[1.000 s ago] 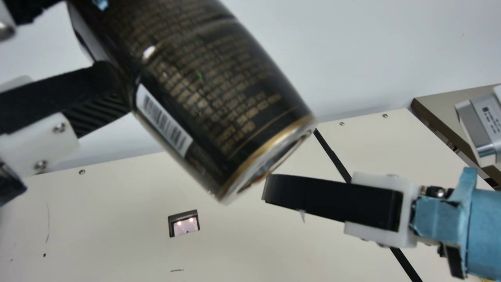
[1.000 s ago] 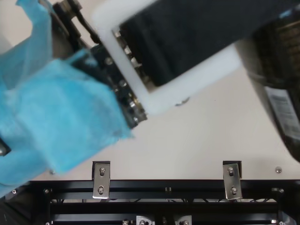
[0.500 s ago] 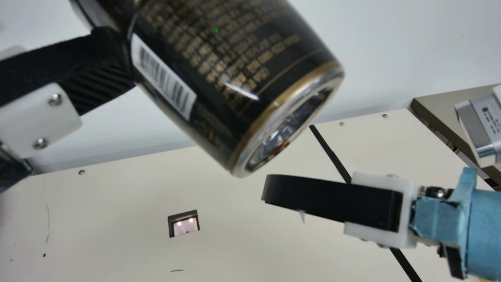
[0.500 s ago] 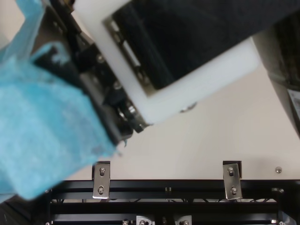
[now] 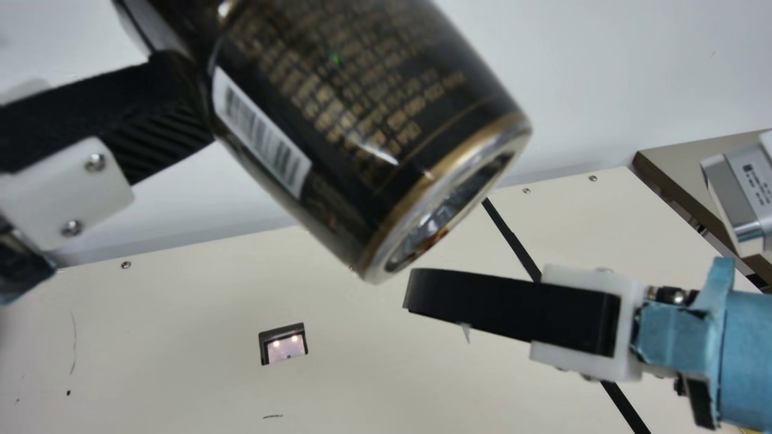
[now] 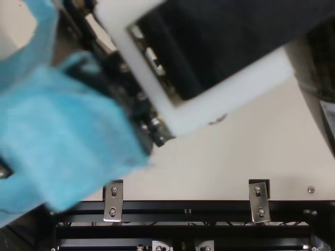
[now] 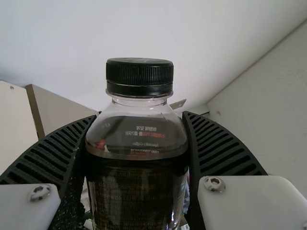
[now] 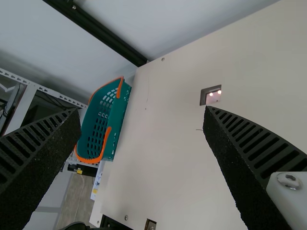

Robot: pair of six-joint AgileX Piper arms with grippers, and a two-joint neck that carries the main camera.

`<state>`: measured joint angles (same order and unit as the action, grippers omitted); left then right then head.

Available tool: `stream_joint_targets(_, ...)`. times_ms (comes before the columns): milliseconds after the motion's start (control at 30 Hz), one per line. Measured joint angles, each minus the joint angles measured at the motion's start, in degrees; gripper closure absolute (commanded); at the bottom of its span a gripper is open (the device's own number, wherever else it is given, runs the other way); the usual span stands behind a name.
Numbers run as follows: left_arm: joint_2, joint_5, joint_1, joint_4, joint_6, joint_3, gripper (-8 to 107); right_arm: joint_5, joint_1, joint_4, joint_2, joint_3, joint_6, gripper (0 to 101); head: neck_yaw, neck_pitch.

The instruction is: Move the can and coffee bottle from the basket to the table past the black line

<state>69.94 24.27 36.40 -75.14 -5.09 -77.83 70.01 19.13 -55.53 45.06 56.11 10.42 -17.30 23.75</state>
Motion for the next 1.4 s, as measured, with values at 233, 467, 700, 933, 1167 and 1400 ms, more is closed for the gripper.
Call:
stream_joint_targets(233, 2.0, -2.4, 1.8, 1.7, 0.8, 0.2, 89, 0.0, 0.0, 0.0, 0.0, 0.0, 0.0, 0, 0.0, 0.0)
stream_joint_targets(467, 4.8, -6.9, 3.7, 3.8, 0.5, -0.8, 89, 0.0, 0.0, 0.0, 0.0, 0.0, 0.0, 0, 0.0, 0.0)
stream_joint_targets(700, 5.2, -8.2, 4.2, 4.0, 0.3, -1.1, 89, 0.0, 0.0, 0.0, 0.0, 0.0, 0.0, 0, 0.0, 0.0)
stream_joint_targets(933, 5.2, -8.2, 4.2, 4.0, 0.3, -1.1, 89, 0.0, 0.0, 0.0, 0.0, 0.0, 0.0, 0, 0.0, 0.0)
stream_joint_targets(1167, 5.5, -8.1, 4.2, 3.9, 0.3, -1.1, 89, 0.0, 0.0, 0.0, 0.0, 0.0, 0.0, 0, 0.3, 0.0)
stream_joint_targets(1400, 7.4, -9.3, 5.6, 3.1, 0.0, -1.5, 89, 0.0, 0.0, 0.0, 0.0, 0.0, 0.0, 0, 0.0, 0.0)
